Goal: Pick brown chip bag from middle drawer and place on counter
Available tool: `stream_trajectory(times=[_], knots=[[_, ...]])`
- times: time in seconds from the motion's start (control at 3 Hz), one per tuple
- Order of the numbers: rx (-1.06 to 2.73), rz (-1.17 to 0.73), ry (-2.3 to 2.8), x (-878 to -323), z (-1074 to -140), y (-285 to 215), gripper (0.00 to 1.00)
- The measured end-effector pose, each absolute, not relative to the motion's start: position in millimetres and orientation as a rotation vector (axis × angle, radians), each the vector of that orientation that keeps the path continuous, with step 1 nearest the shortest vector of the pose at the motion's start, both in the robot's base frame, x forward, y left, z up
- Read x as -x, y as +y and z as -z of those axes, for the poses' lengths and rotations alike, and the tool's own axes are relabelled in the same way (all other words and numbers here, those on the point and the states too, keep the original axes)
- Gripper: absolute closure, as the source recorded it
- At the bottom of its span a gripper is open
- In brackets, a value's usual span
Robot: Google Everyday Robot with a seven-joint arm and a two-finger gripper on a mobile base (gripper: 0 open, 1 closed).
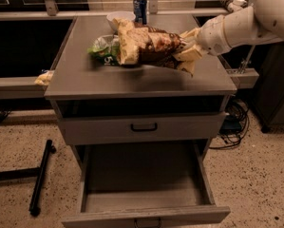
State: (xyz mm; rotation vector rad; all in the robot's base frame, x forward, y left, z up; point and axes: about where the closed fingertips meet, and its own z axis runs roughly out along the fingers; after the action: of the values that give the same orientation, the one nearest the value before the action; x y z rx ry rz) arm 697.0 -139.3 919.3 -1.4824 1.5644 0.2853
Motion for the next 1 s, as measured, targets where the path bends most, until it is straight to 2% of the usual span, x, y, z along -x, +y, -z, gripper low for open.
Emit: stream_trajectory(times=[0.33,1.0], knots=[[1.479,-0.284,1.561,-701.6,-920.0,-138.1,0.83],[1.479,-0.284,1.561,-701.6,-920.0,-138.1,0.36]])
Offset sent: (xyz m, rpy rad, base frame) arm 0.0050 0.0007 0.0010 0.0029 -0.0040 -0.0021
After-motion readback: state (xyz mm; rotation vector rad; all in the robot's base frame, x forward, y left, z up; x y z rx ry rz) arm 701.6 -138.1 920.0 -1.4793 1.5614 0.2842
